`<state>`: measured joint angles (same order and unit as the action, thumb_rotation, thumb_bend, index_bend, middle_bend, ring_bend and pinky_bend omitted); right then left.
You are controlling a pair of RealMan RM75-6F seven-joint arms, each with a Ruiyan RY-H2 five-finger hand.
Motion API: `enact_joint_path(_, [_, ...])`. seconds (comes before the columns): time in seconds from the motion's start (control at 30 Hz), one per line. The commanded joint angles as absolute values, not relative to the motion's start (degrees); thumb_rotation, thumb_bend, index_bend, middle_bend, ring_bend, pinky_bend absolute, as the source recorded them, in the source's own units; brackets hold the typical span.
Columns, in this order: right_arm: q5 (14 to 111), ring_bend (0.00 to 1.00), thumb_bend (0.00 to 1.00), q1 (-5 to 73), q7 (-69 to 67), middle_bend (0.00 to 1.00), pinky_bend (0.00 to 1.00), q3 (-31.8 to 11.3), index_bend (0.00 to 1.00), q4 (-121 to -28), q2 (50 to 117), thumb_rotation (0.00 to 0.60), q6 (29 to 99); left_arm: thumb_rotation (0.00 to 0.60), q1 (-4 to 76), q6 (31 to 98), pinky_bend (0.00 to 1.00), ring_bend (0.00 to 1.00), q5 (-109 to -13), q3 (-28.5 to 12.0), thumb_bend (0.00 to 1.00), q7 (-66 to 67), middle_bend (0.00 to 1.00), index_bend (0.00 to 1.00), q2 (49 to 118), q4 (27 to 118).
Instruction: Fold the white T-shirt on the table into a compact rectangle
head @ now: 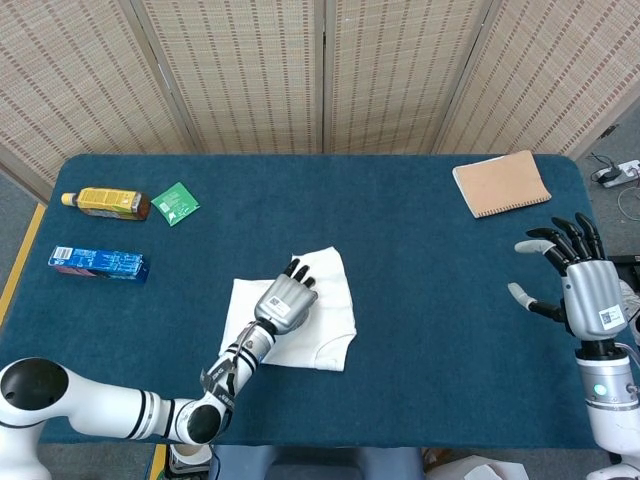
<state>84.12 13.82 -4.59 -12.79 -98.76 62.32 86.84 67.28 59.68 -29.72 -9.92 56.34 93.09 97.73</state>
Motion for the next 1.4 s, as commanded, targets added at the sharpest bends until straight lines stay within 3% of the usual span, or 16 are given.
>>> enact_joint_path(0.03, [84.0,0.13,0.15,13.7,-4.8,0.30,0.00,-12.8,0.39,-98.7,62.3,0.600,86.9,0.600,68.7,60.8,0.00,0.08,-27.5,-10.3,0.57,57.7,0.23,0.65,94.7,96.3])
enact_joint_path(0.57, [83.7,0.13,0.15,13.1,-5.7,0.30,0.00,-12.7,0.39,-98.0,62.1,0.600,87.1,0.600,72.8,64.0,0.00,0.07,-22.6,-9.8,0.57,62.8,0.22,0.64,99.5,95.8])
enact_joint_path(1.4, [83.2,0.13,0.15,12.1,-6.8,0.30,0.00,-12.9,0.39,-97.4,61.3,0.600,87.7,0.600,76.4,65.0,0.00,0.07,-20.9,-13.7,0.57,63.6,0.22,0.64,106.1,90.4])
